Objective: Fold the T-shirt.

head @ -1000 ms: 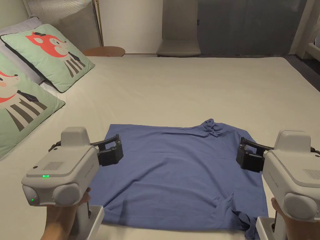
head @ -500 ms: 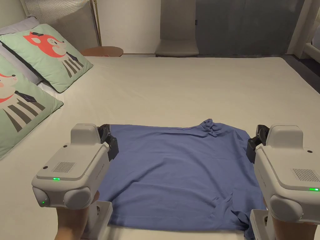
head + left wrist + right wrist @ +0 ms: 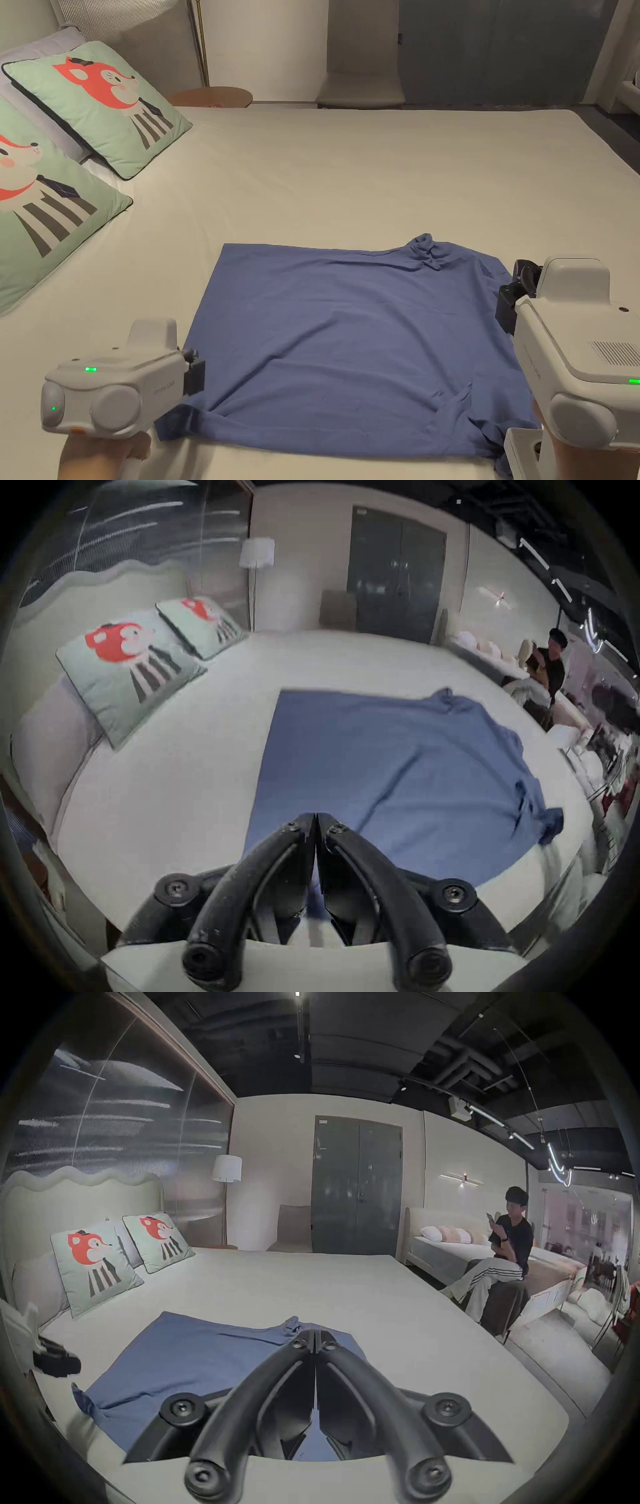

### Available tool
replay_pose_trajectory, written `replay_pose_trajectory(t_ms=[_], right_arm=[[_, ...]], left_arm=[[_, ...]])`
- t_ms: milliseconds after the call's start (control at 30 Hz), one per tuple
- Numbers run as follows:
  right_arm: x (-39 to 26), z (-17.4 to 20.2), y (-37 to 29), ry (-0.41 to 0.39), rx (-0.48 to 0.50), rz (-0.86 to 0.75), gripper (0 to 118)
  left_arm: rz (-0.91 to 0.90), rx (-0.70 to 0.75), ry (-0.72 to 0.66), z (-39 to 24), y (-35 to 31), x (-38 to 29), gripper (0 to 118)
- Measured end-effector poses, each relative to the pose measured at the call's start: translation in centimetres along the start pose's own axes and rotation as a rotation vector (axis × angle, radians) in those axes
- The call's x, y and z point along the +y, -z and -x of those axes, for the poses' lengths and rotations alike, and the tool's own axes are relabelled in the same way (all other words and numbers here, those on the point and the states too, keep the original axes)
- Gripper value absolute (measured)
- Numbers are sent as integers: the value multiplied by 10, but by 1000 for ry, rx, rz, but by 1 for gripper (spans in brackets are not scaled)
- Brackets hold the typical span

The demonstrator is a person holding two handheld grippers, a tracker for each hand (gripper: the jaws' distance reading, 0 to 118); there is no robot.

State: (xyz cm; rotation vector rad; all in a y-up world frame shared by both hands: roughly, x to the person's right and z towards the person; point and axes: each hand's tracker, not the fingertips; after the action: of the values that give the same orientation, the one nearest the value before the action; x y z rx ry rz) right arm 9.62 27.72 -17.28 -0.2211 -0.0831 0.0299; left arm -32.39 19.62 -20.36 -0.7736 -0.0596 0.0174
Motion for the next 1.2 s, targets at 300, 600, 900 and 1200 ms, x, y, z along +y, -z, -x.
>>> replay_pose_trajectory(t_ms=[300, 600, 900, 1200], right_arm=[[-7, 3, 5, -6, 18, 33, 1], [-12, 2, 4, -5, 25, 59, 1], [-42, -25, 12, 30, -7, 249, 37], [-121, -37, -6, 48, 30, 533, 105]], left_arm=[[64, 46, -57, 28, 9, -36, 107], [132, 31, 19, 10, 35, -57, 34], [32, 19, 28, 2, 14, -46, 7], [7, 17, 29, 0, 10, -34, 7]])
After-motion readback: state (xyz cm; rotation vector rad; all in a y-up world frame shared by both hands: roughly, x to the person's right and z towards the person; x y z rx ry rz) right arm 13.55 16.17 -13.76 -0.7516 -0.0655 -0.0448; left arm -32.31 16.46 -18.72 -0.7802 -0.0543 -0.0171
